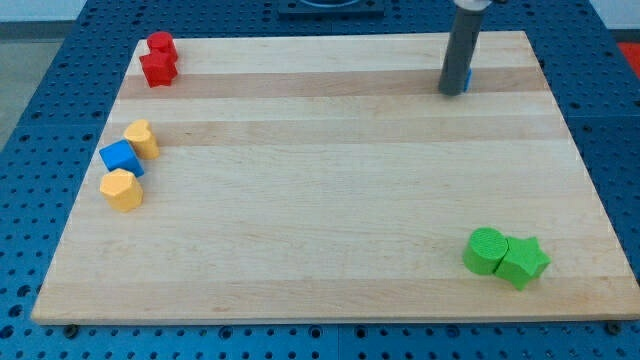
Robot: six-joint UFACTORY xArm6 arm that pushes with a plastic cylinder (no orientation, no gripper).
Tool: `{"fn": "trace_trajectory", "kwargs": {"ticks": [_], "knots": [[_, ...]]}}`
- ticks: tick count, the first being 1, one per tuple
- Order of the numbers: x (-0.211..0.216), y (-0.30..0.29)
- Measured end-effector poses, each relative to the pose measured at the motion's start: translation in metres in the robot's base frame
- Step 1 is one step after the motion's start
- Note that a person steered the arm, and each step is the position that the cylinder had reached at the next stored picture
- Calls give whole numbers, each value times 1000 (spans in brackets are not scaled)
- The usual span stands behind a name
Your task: Push yellow hexagon into blue cube
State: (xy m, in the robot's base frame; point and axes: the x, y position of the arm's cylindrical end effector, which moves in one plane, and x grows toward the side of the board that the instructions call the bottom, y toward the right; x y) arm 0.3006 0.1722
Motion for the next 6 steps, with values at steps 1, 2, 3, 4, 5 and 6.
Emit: {"fn": "trace_trajectory", "kwargs": {"ticks": [1, 2, 3, 4, 5, 6], "knots": [[-34, 9], [-50, 9], [-10, -24], [66, -105], [141, -196], [208, -288]]}}
